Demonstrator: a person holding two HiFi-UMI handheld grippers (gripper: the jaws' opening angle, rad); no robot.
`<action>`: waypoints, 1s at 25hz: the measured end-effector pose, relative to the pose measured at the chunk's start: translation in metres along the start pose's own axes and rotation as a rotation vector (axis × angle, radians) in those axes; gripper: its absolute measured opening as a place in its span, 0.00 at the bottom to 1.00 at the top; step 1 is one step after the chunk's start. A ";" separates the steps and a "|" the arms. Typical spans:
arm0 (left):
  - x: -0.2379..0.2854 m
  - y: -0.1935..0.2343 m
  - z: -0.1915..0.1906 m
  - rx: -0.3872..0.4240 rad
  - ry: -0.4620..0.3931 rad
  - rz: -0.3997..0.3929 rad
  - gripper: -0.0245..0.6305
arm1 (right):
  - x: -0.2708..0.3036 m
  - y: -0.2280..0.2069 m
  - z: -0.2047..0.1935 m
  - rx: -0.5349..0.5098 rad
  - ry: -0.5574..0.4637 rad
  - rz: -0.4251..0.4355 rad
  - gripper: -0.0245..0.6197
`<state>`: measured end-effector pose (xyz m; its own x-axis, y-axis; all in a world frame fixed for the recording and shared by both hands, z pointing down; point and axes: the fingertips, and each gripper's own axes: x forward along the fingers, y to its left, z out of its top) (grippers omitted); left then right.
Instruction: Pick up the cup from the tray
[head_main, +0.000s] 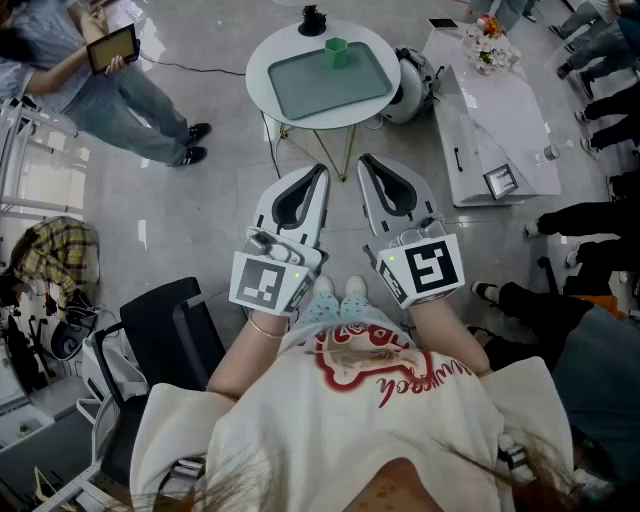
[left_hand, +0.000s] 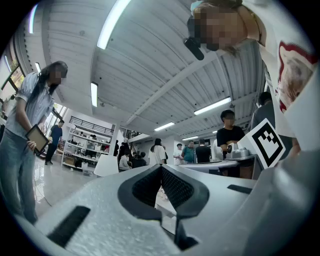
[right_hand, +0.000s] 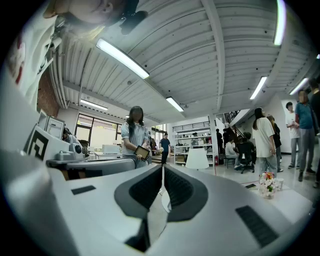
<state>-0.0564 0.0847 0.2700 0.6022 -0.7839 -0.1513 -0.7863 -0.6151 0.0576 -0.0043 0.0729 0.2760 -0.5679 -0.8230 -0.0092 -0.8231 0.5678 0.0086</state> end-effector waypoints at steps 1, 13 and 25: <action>-0.001 0.001 0.000 0.011 -0.004 0.000 0.06 | -0.001 -0.001 0.000 0.000 0.000 -0.003 0.09; -0.003 -0.004 0.005 0.008 -0.016 -0.002 0.06 | -0.007 -0.001 0.005 -0.013 0.000 -0.017 0.09; -0.001 -0.007 -0.002 0.036 -0.018 0.004 0.06 | -0.014 -0.015 0.007 -0.009 -0.030 -0.045 0.09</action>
<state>-0.0508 0.0898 0.2715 0.5965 -0.7846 -0.1689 -0.7935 -0.6081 0.0225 0.0162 0.0763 0.2694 -0.5302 -0.8469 -0.0398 -0.8478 0.5300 0.0167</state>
